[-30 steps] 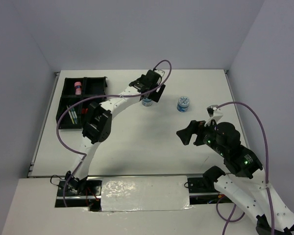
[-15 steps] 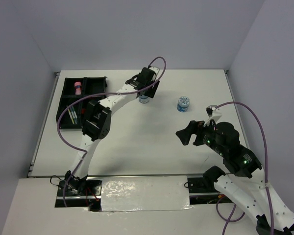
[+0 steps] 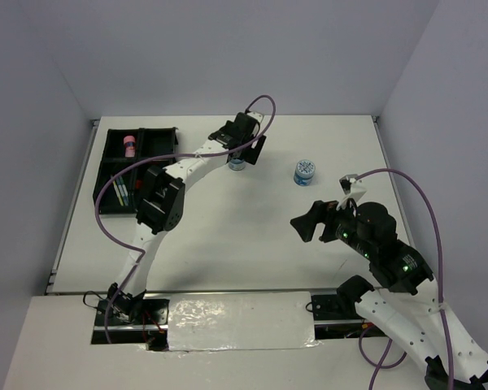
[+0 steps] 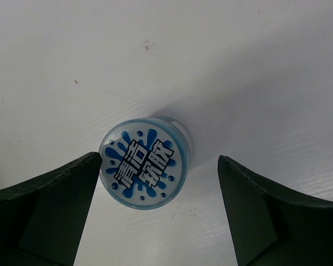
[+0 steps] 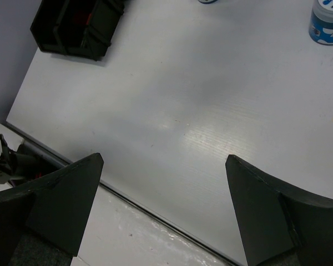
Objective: Sort the stationery into containers
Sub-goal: Pick up the stationery from the center of the board.
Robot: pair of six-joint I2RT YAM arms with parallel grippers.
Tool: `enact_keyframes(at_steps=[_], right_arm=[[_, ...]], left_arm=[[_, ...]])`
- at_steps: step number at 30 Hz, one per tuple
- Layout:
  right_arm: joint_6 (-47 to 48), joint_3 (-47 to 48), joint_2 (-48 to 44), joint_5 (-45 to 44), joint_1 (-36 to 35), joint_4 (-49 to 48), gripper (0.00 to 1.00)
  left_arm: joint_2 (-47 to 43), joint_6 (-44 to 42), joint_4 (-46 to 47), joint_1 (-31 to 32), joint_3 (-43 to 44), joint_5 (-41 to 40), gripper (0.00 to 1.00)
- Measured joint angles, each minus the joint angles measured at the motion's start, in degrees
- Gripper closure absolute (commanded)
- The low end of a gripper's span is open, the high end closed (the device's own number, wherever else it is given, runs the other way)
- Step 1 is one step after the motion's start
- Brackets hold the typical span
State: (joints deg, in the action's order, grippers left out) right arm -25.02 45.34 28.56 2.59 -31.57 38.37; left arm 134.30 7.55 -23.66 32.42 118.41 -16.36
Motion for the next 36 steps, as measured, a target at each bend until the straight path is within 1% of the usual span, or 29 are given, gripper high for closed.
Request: enact_keyframes(at_steps=[7,23,29,36], right_arm=[[0.42,-0.81,0.33,0.87,0.0,-1.31,0.0],[0.72,-0.9,2.78,2.64,0.0,-2.64,0.0],[0.87,-1.36,4.04,3.1,0.0,-3.41,0.0],[0.9,-1.84,4.68,4.02,0.0,-4.42,0.0]], left_arm=[[0.0,-0.15,-0.24,0.0,-0.48,-2.71,0.01],[-0.39,-0.13,0.35,-1.05,-1.44,-4.61,0.01],[-3.04,-0.11,-0.31,-1.18,-3.26,-4.66,0.01],[-5.2,-0.11,-0.28,-1.62,-2.21,-5.18,0.01]])
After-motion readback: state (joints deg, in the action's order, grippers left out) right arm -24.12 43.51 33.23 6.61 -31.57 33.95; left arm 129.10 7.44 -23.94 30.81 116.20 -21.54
